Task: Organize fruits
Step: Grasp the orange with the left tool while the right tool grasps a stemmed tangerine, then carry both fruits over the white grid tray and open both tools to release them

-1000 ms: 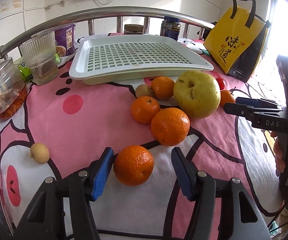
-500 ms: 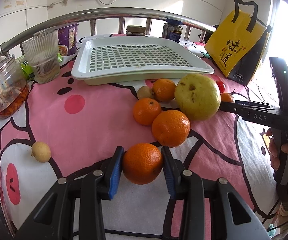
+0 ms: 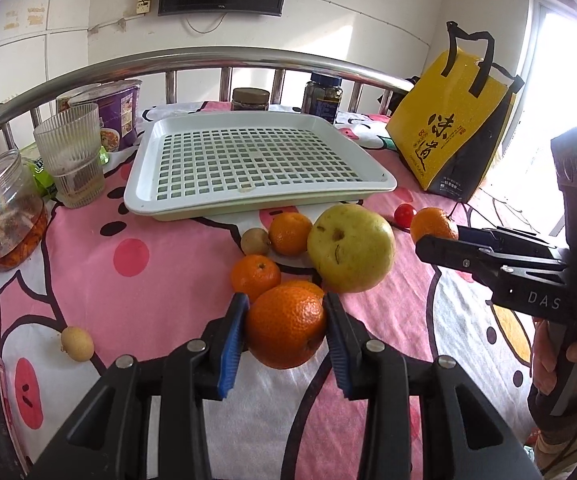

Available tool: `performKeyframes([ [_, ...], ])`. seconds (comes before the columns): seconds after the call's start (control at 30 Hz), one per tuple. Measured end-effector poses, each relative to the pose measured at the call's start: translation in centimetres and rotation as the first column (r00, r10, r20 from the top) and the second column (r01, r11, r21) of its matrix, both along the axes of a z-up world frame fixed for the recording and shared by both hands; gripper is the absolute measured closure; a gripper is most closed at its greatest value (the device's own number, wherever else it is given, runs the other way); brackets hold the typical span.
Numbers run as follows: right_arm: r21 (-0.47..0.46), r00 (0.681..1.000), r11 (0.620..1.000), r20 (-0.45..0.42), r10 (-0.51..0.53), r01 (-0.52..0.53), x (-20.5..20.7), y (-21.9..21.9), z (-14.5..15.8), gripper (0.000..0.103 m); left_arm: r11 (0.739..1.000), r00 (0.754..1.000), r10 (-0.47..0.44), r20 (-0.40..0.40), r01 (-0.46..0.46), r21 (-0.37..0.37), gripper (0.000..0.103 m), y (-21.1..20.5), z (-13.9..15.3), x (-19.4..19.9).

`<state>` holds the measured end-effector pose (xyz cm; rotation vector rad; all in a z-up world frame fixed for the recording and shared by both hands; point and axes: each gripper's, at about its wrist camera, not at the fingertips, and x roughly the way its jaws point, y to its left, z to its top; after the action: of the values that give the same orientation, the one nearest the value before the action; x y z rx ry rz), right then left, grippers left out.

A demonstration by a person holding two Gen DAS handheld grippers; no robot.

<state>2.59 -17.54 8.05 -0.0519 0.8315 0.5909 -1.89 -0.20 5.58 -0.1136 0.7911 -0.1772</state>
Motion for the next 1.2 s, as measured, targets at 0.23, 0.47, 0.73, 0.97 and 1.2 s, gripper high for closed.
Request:
performKeyframes([
  [0.23,0.025,0.999,1.000,0.039,0.008,-0.009,0.6,1.1,2.0,0.064,1.000,0.999,-0.002,0.036,0.003,-0.026,0.063,-0.4,1.7,1.7],
  [0.47,0.049,0.997,0.999,0.068,-0.022,0.019,2.5,1.3,3.4,0.064,0.999,0.997,0.023,0.071,-0.020,-0.039,0.063,-0.2,3.3,3.9],
  [0.73,0.064,0.997,0.997,0.057,-0.055,0.051,4.5,1.5,3.5,0.064,0.995,0.996,0.055,0.068,-0.049,-0.082,0.063,0.4,3.7,6.6],
  [0.97,0.059,0.996,0.995,0.035,-0.082,0.080,6.8,2.1,2.8,0.064,0.995,0.997,0.067,0.048,-0.064,-0.077,0.063,0.2,3.4,9.1],
  [1.2,0.057,0.993,0.992,0.020,-0.116,0.114,8.9,2.4,2.3,0.064,0.992,0.993,0.109,0.039,-0.106,-0.074,0.063,0.8,3.0,11.4],
])
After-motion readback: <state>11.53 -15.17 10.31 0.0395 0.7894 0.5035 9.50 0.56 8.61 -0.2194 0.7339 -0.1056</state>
